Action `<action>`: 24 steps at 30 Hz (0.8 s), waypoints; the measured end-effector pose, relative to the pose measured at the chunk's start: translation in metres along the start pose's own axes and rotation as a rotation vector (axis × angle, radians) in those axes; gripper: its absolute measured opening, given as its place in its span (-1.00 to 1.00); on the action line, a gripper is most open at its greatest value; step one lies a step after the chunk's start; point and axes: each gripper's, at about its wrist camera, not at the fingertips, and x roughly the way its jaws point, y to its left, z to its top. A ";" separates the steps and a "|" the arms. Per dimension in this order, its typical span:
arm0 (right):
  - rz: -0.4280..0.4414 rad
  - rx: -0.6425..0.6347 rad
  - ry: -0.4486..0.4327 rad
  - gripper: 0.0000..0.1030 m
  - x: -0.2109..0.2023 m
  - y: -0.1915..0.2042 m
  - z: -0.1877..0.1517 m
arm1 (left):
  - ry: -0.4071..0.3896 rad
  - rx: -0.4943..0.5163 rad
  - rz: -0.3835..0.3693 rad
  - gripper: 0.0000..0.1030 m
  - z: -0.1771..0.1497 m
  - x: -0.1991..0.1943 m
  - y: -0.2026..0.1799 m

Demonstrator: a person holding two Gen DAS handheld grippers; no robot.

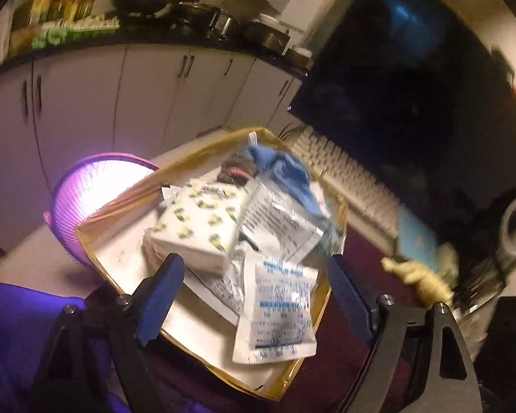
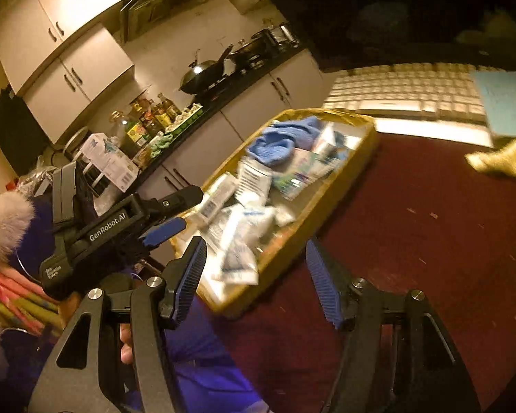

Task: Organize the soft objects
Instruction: 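Grasp the yellow towel with the left tool while the right grasps the yellow cracker packet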

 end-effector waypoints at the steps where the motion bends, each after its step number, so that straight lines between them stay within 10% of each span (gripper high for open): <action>1: -0.006 0.006 0.004 0.18 -0.004 -0.004 -0.002 | -0.019 0.023 0.008 0.65 -0.004 -0.003 -0.008; 14: -0.181 0.185 -0.062 0.18 -0.095 -0.095 -0.030 | 0.124 0.251 -0.224 0.65 -0.054 -0.008 -0.128; 24: -0.471 0.185 -0.113 0.18 -0.160 -0.143 -0.014 | 0.194 0.281 -0.267 0.66 -0.071 0.010 -0.151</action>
